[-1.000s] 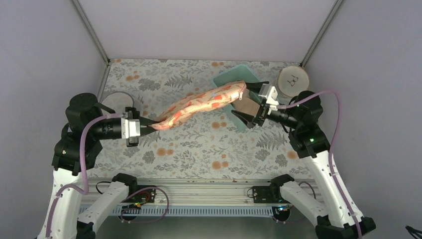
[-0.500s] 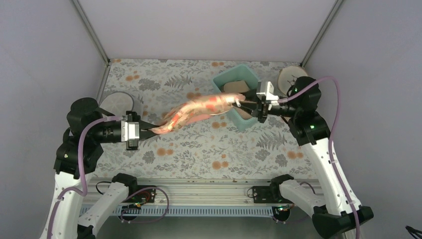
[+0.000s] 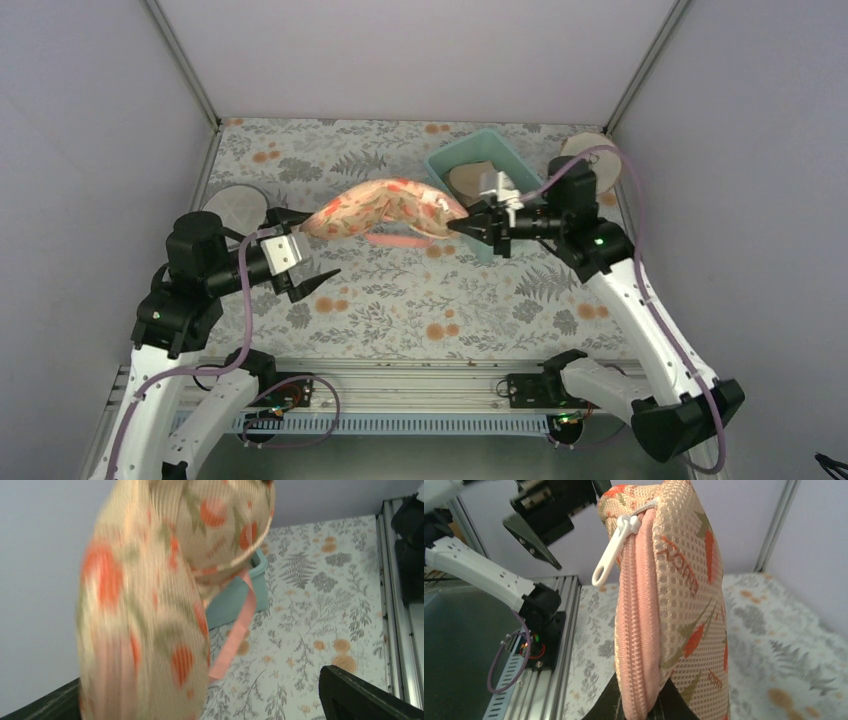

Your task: Unzip the laundry bag and remove the bra

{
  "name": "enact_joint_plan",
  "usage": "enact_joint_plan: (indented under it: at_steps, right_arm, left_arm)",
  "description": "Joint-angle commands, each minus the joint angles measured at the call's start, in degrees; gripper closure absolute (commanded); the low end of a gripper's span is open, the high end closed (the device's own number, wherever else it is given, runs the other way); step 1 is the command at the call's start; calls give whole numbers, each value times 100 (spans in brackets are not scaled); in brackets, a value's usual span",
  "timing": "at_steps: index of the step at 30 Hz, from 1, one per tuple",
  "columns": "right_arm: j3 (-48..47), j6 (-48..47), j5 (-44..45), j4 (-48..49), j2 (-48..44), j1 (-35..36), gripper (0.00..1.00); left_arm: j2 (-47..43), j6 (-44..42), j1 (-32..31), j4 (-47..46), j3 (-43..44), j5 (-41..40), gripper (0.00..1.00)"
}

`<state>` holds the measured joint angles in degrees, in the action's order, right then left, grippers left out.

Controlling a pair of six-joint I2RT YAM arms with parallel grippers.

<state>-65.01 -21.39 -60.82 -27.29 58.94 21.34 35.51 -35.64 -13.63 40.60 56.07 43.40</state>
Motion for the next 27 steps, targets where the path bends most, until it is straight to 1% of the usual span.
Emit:
enact_joint_plan:
  at_steps: [1, 3, 5, 8, 10, 11, 13, 14, 15, 16, 17, 19, 20, 22, 25, 27]
  right_arm:
    - [189, -141, 1198, -344, 379, 773, 95]
    - [89, -251, 1395, -569, 675, 1094, 97]
    - [-5, -306, 1529, -667, 920, 1314, 97]
    - [9, -418, 1784, -647, 1101, 1545, 97]
    - [99, -488, 1771, -580, 1106, 1594, 97]
    - [133, -520, 1704, -559, 1092, 1630, 97]
    - [182, -606, 1541, -528, 1069, 1752, 97]
    - [202, -675, 1470, -522, 1072, 1878, 97]
    - [205, -728, 1419, -530, 1090, 2008, 97]
    - [194, -788, 1396, -541, 1119, 2151, 97]
    - [176, -841, 1401, -552, 1162, 2306, 97]
    - [129, -909, 1471, -521, 1246, 2608, 97]
    - [107, -919, 1514, -492, 1277, 2729, 97]
    - [46, -935, 1554, -386, 1335, 2858, 97]
    - [-36, -913, 1764, -222, 1438, 2954, 97]
    - [-144, -948, 1834, -249, 1556, 2992, 97]
  left_arm:
    - [9, -754, -2, 832, 539, -159, 0]
    - [90, -780, 3, 1045, 911, 13, 0]
    - [183, -847, 7, 1200, 1215, 135, 0]
    - [228, -807, 2, 1237, 1407, 4, 0]
    - [228, -791, 6, 1178, 1334, -171, 0]
    - [248, -987, 6, 1260, 1240, -125, 0]
    - [354, -1872, 9, 1737, 934, 184, 0]
    - [450, -1938, 7, 1787, 798, 237, 0]
    - [595, -1655, 7, 1654, 683, 183, 0]
    - [778, -1418, -5, 1571, 627, 160, 2]
    - [987, -1390, -33, 1600, 658, 223, 5]
    - [1364, -1672, -167, 1773, 802, 415, 10]
    - [1476, -1806, -247, 1853, 856, 581, 11]
    - [1550, -2164, -429, 2013, 881, 819, 11]
    - [1547, -2652, -673, 2371, 720, 955, 11]
    - [1528, -2756, -771, 2508, 565, 987, 11]
